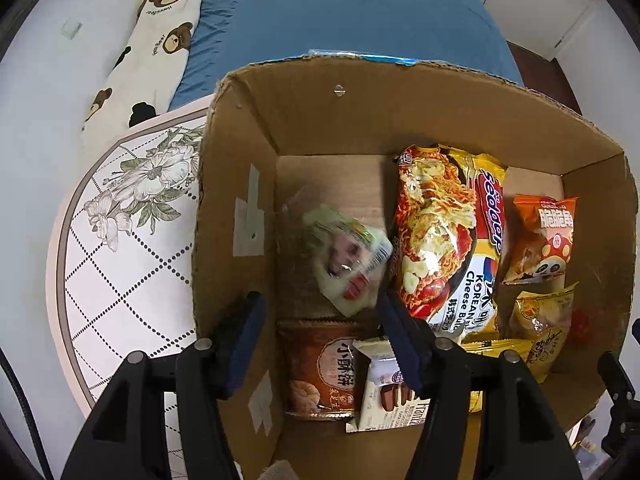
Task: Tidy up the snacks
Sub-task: 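Carry both items into the box and open both tools, then move both tools back over the remaining snacks on the bed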
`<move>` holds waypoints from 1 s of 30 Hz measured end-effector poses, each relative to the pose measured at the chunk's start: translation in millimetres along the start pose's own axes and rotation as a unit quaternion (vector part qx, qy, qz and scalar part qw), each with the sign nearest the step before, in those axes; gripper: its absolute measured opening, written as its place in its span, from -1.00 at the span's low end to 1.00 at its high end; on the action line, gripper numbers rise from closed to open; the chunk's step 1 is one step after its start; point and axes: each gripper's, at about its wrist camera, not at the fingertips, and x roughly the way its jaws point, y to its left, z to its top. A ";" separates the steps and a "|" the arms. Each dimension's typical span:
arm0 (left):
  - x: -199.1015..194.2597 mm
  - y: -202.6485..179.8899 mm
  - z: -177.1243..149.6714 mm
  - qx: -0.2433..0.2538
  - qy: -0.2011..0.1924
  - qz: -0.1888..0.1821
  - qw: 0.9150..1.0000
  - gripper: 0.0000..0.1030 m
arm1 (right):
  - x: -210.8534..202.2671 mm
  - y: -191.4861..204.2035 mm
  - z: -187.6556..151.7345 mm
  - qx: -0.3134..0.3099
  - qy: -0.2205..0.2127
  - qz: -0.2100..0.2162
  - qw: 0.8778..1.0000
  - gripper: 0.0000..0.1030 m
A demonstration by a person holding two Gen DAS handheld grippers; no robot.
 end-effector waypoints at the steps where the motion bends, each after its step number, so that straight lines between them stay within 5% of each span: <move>1: -1.7 1.0 -1.8 -0.002 -0.004 -0.002 1.000 0.14 | -0.9 1.3 -0.7 -0.002 -0.002 -0.001 1.000 0.87; 4: -11.3 2.7 -9.0 -0.008 -0.014 -0.015 1.000 0.26 | -2.2 2.1 -1.9 0.004 -0.002 -0.001 1.000 0.88; 9: -33.7 -1.9 -29.8 0.000 -0.048 -0.034 0.998 0.91 | -7.1 4.6 -6.1 0.008 -0.010 -0.010 1.000 0.89; 19: -81.7 -13.2 -83.3 -0.012 -0.118 -0.049 0.992 0.91 | -34.1 15.3 -27.6 0.004 -0.045 -0.007 0.999 0.91; 30: -143.2 -14.1 -147.8 -0.024 -0.214 -0.036 0.976 0.91 | -96.6 23.3 -73.7 -0.015 -0.132 -0.012 0.991 0.91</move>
